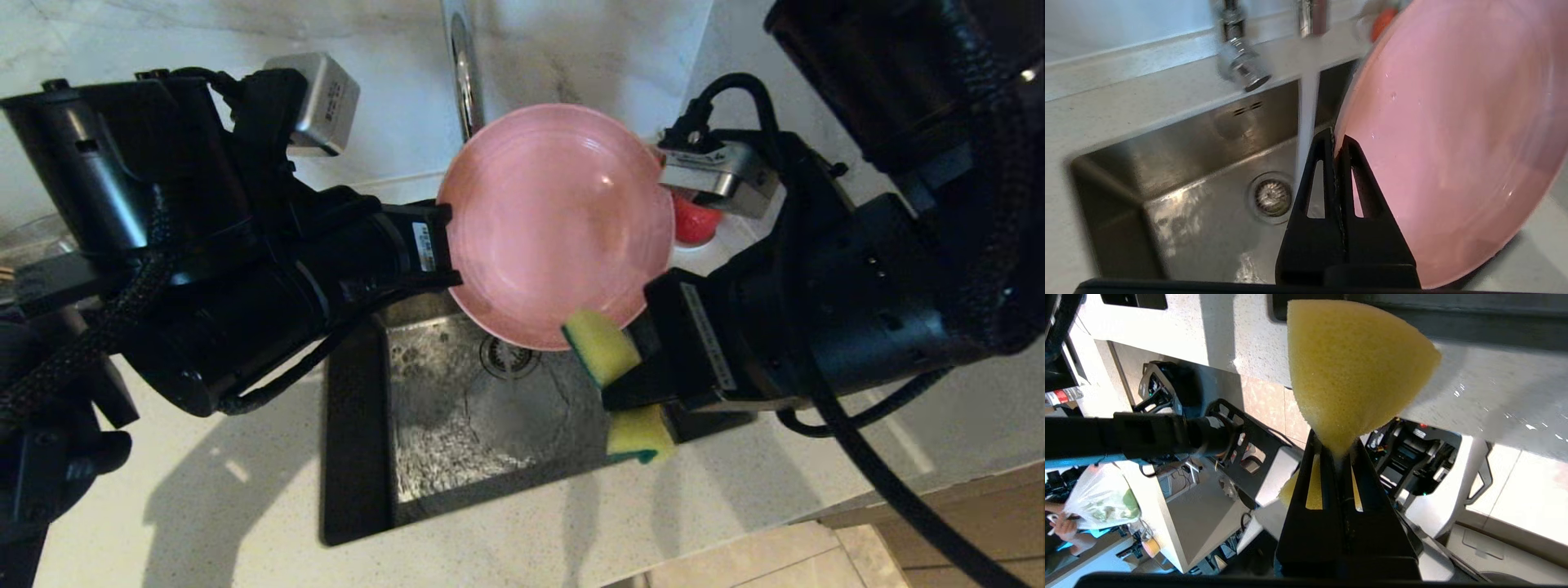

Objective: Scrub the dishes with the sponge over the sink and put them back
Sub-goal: Wipe the plate

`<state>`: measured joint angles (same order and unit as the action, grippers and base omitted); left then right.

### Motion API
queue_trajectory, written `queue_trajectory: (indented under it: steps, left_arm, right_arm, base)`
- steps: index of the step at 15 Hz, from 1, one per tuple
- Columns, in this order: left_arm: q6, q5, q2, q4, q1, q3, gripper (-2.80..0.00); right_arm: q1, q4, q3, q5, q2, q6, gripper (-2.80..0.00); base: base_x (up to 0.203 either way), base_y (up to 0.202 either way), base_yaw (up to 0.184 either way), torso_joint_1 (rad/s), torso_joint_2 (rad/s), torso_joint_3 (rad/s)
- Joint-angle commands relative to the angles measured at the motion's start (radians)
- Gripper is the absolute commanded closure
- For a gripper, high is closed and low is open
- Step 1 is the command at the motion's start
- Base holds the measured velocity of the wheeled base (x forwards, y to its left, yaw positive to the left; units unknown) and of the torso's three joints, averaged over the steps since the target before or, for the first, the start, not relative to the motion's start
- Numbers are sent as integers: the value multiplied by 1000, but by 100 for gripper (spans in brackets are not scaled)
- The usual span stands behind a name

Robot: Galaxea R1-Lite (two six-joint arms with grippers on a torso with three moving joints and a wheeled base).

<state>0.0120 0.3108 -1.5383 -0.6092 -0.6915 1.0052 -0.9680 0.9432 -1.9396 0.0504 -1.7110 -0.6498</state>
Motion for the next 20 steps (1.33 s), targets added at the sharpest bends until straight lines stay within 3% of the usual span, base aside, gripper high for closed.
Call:
queue_trajectory:
  steps: [1,5,8,14,20]
  left_arm:
    - [28,11,-6,-28,-8,-15,0]
    - [57,11,-9,-86,-31,-51,0]
    - [52,28,-11,-87,-46,-58,0]
    - [60,27,-17,-94,-61,-66,0]
    - [121,25,-18,-198,-75,-107,0]
  right_arm:
    - [-10,-6,-1,-4,-38,-7,0]
    - [-17,-15,1,-17,-44,-11,0]
    - [-18,-45,1,-127,-57,-7,0]
    - [-55,-60,-1,-129,-99,-8,0]
    - [-54,-65,1,-121,-100,-13,0]
  base:
    - [0,0,0,0,0,0]
    - [0,0,0,0,0,0]
    - [0,0,0,0,0,0]
    - [0,0,0,0,0,0]
    - [0,0,0,0,0,0]
